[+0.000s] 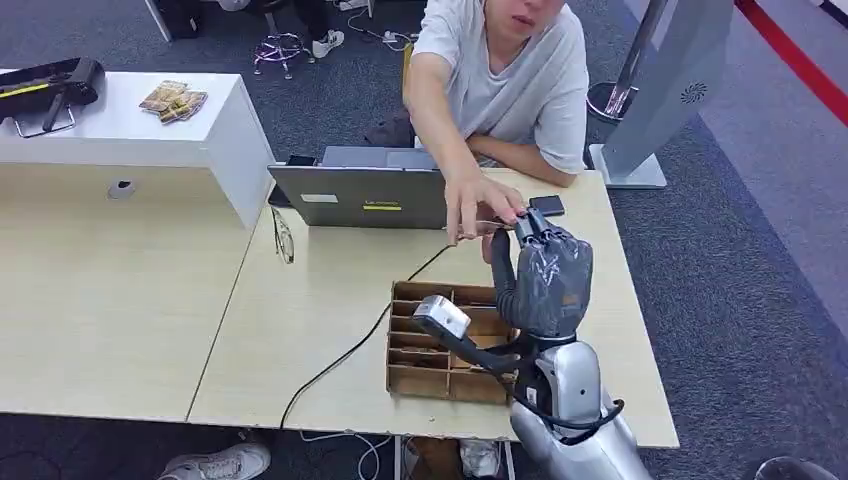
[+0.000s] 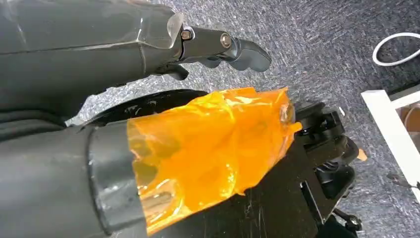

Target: Pass the card to the sensor for recognition and then transmit it.

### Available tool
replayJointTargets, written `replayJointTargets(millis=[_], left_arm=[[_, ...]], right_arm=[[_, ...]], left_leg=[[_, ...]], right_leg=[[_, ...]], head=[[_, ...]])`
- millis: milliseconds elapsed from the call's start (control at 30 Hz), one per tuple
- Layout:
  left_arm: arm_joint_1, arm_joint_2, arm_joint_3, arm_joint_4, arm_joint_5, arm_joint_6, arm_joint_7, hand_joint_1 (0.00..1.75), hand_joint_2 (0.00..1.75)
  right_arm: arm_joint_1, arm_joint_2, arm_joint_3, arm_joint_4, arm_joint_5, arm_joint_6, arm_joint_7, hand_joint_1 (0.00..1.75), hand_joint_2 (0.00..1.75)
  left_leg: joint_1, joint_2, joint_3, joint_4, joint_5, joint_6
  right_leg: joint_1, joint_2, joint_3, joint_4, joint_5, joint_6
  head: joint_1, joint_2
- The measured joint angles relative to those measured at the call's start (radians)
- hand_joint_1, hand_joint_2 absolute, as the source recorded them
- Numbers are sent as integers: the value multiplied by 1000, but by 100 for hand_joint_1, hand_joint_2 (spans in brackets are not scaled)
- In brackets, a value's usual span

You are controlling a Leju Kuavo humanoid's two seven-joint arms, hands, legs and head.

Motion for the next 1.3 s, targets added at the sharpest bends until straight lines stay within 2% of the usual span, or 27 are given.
replayJointTargets(millis=[100,133,167,200,233,533,567,1133,1200,1300], left_arm=[[-5,-1,0,0,-1,1,3,0,0],[-7,-2,0,0,-1,1,5,0,0],[-8,-3,0,0,-1,1,9,0,0],[-9,-5,0,0,-1,1,12,0,0],[-9,-5,0,0,-1,1,12,0,0],[-9,-7,0,0,-2,1,14,0,0],[-9,-7,0,0,-2,1,14,0,0],[-8,-6,0,0,21,4,11,0,0],[-7,-6,0,0,25,5,10,0,0],[-4,-6,0,0,42,13,-5,0,0]], right_arm=[[-21,7,16,23,-1,13,0,175,175],[-27,10,19,31,-1,15,4,154,175],[-34,11,24,37,-1,18,9,28,175],[-40,12,29,43,-1,21,9,28,175],[-43,12,34,47,-1,26,11,0,175],[-58,18,59,76,-1,31,24,0,175],[-58,18,60,77,0,33,28,0,0],[-53,18,81,46,10,20,34,0,0],[-47,18,85,35,10,14,34,0,0],[-7,18,92,-23,8,-34,21,0,0]], left_leg=[[0,0,0,0,0,0],[0,0,0,0,0,0],[0,0,0,0,0,0],[0,0,0,0,0,0],[0,0,0,0,0,0],[0,0,0,0,0,0],[0,0,0,0,0,0],[0,0,0,0,0,0],[0,0,0,0,0,0],[0,0,0,0,0,0]], right_leg=[[0,0,0,0,0,0],[0,0,0,0,0,0],[0,0,0,0,0,0],[0,0,0,0,0,0],[0,0,0,0,0,0],[0,0,0,0,0,0],[0,0,0,0,0,0],[0,0,0,0,0,0],[0,0,0,0,0,0],[0,0,0,0,0,0]], head=[[0,0],[0,0],[0,0],[0,0],[0,0],[0,0],[0,0],[0,0],[0,0],[0,0]])
